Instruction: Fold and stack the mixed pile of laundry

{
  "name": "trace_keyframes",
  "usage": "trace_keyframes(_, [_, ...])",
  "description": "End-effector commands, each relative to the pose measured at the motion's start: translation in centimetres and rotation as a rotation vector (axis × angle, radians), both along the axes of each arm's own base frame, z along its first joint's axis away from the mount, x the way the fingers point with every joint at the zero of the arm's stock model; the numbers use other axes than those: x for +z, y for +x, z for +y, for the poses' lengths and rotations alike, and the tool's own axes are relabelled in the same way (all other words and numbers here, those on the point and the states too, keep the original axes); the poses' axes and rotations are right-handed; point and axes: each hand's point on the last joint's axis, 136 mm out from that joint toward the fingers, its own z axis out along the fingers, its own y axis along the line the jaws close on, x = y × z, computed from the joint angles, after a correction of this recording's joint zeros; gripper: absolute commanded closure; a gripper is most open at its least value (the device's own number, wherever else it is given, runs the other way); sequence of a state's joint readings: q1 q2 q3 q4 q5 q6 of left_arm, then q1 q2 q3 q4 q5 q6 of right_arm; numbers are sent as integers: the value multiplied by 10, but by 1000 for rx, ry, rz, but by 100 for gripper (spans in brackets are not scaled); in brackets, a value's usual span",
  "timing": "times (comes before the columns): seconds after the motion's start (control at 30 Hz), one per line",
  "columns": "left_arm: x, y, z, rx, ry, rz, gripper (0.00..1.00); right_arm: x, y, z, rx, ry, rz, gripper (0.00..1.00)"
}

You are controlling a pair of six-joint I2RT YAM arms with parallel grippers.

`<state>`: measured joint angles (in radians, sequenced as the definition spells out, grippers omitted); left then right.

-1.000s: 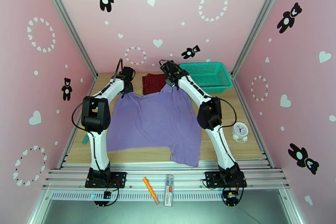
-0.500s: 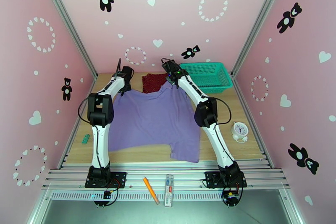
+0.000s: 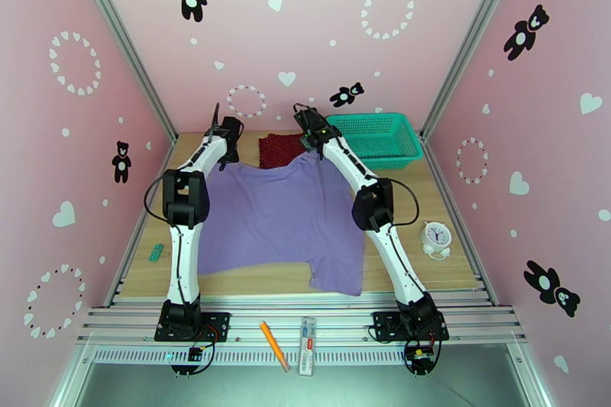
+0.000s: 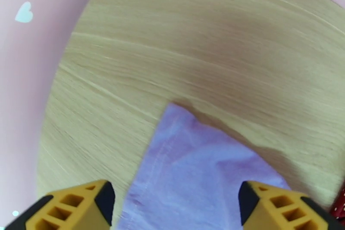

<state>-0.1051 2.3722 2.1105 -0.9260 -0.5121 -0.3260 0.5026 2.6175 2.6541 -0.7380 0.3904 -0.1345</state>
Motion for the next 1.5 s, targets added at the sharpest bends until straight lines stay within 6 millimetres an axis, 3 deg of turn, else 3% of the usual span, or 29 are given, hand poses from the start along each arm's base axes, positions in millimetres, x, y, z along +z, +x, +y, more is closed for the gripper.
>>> trace_keyframes(0.0, [58, -10, 15, 39, 26, -71, 17, 27, -4, 2, -10, 81, -15, 30])
trace_keyframes(0.07, [83, -22, 15, 46, 16, -96, 17, 45, -15, 1, -13, 115, -1, 30])
trace_keyframes(0.17, [117, -62, 16, 85, -29, -98, 18, 73, -44, -4, -16, 154, 50, 29])
trace_keyframes(0.27, [124, -117, 6, 115, -137, -73, 21, 94, -85, -7, -16, 175, 91, 29])
trace_keyframes(0.4, [102, -192, -19, 124, -347, -30, 27, 104, -158, -11, 5, 235, 114, 29])
trace_keyframes(0.5, [78, -239, -44, 149, -528, 24, 37, 85, -215, -22, 6, 276, 177, 29])
trace_keyframes(0.6, [55, -282, -55, 228, -624, 71, 43, 64, -264, -31, 22, 299, 224, 29])
trace_keyframes(0.77, [20, -326, -53, 395, -674, 101, 45, 26, -316, -45, 42, 308, 295, 29])
trace_keyframes(1.0, [-24, -355, -44, 622, -666, 122, 43, -5, -346, -57, 71, 322, 348, 29])
trace_keyframes(1.27, [-48, -380, -14, 884, -641, 50, 42, -14, -348, -51, 127, 317, 366, 28])
trace_keyframes(1.47, [-59, -394, 1, 976, -622, 26, 42, -19, -348, -47, 146, 311, 378, 28])
